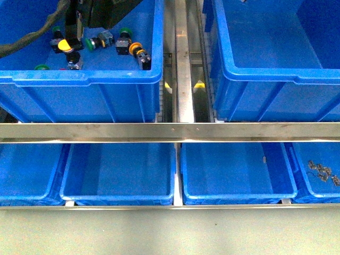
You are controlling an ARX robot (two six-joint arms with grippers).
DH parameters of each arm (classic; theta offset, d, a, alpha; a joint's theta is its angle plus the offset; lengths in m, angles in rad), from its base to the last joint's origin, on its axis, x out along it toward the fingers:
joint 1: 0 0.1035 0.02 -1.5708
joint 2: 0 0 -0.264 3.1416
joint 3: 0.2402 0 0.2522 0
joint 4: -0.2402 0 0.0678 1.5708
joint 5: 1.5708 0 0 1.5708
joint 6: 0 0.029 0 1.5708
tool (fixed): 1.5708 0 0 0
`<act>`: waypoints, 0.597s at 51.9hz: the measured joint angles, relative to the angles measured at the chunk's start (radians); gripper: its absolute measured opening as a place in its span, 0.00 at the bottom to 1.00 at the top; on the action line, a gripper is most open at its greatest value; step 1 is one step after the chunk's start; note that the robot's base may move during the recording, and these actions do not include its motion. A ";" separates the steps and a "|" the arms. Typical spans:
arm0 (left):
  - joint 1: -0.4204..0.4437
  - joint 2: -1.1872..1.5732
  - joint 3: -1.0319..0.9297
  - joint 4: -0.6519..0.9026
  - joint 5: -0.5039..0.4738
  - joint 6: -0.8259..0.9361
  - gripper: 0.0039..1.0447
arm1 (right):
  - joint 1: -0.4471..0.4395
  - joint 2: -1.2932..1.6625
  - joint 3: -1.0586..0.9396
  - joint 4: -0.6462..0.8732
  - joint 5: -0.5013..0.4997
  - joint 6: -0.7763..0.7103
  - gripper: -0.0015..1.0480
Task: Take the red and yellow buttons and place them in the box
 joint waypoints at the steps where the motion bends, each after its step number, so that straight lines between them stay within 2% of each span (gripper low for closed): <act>1: -0.002 0.000 0.002 0.000 0.000 -0.001 0.33 | 0.000 0.000 0.000 0.000 0.000 0.000 0.93; 5: -0.010 0.000 0.008 0.000 0.001 -0.003 0.33 | 0.006 0.004 -0.004 0.016 0.019 -0.007 0.93; 7: -0.014 0.000 0.013 -0.001 0.002 -0.003 0.33 | 0.022 0.027 -0.011 0.077 0.072 -0.059 0.93; 10: -0.018 0.000 0.019 -0.003 0.002 -0.004 0.33 | 0.030 0.142 -0.016 0.284 0.182 -0.161 0.93; 12: -0.021 0.000 0.023 -0.005 -0.001 -0.006 0.33 | 0.019 0.276 -0.010 0.503 0.257 -0.254 0.93; 15: -0.029 0.000 0.028 -0.008 -0.003 -0.006 0.33 | -0.023 0.467 0.005 0.801 0.275 -0.359 0.93; 16: -0.032 0.000 0.029 -0.008 -0.003 -0.006 0.33 | -0.041 0.515 0.016 0.853 0.270 -0.366 0.93; 18: -0.038 0.000 0.032 -0.008 -0.004 -0.006 0.33 | -0.073 0.566 0.043 0.858 0.254 -0.356 0.93; 22: -0.044 0.001 0.034 -0.008 -0.005 -0.010 0.33 | -0.154 0.639 0.143 0.717 0.192 -0.228 0.93; 26: -0.044 0.001 0.037 -0.008 -0.012 -0.012 0.33 | -0.224 0.703 0.241 0.563 0.132 -0.005 0.93; 31: -0.045 0.001 0.040 -0.013 -0.012 -0.014 0.33 | -0.264 0.798 0.309 0.468 0.063 0.310 0.93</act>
